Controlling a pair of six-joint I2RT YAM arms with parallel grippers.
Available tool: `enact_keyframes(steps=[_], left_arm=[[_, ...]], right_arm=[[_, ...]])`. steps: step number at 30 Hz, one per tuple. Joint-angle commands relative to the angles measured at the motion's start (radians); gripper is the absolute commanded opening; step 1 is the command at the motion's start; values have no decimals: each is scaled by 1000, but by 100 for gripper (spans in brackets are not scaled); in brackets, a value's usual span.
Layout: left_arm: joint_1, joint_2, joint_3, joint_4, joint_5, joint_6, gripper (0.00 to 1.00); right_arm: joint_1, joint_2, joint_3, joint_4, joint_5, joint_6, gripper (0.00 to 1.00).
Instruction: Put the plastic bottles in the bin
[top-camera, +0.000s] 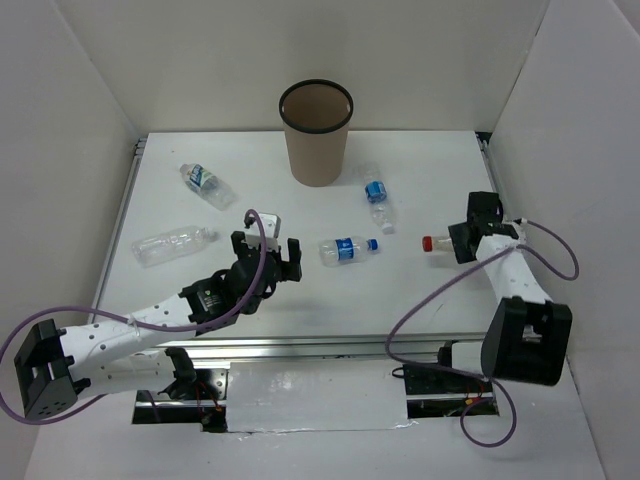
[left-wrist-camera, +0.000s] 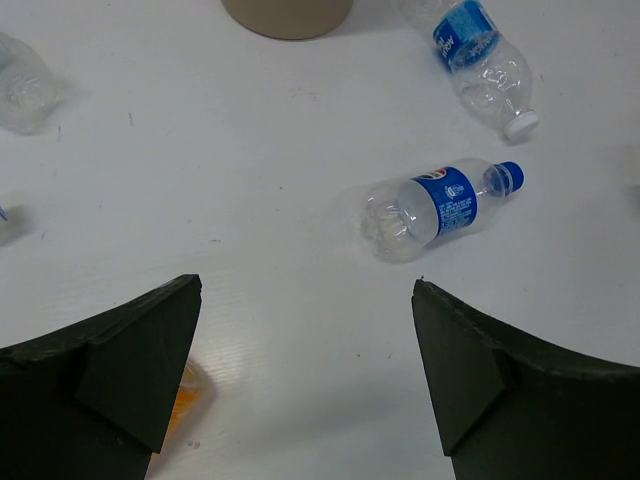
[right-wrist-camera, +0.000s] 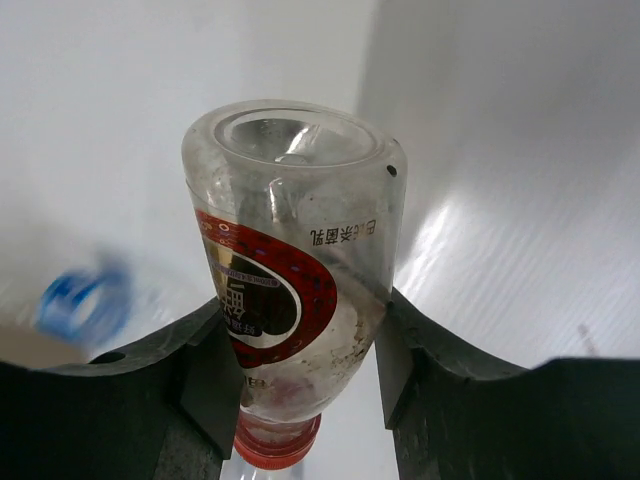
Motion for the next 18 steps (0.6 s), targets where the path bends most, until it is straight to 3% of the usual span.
enact_keyframes(steps=[1, 3, 5, 8, 9, 11, 16, 18], left_arm=[[-4, -4, 14, 55, 3, -3, 99], [-4, -9, 3, 64, 12, 6, 99], [-4, -24, -11, 82, 21, 12, 99], [-4, -50, -39, 114, 35, 5, 99], [-5, -55, -43, 117, 50, 2, 99], [-5, -72, -40, 111, 75, -7, 99], [-10, -151, -91, 165, 127, -3, 99], [-10, -168, -91, 156, 127, -15, 99]], right_arm=[[100, -168, 62, 49, -16, -41, 5], [160, -250, 99, 99, 25, -90, 6], [243, -278, 128, 257, 36, -197, 8], [274, -243, 249, 418, -33, -298, 12], [280, -188, 333, 443, -71, -316, 12], [286, -119, 415, 530, -134, -399, 1], [308, 139, 659, 777, -358, -569, 0], [329, 232, 725, 860, -378, -596, 0]])
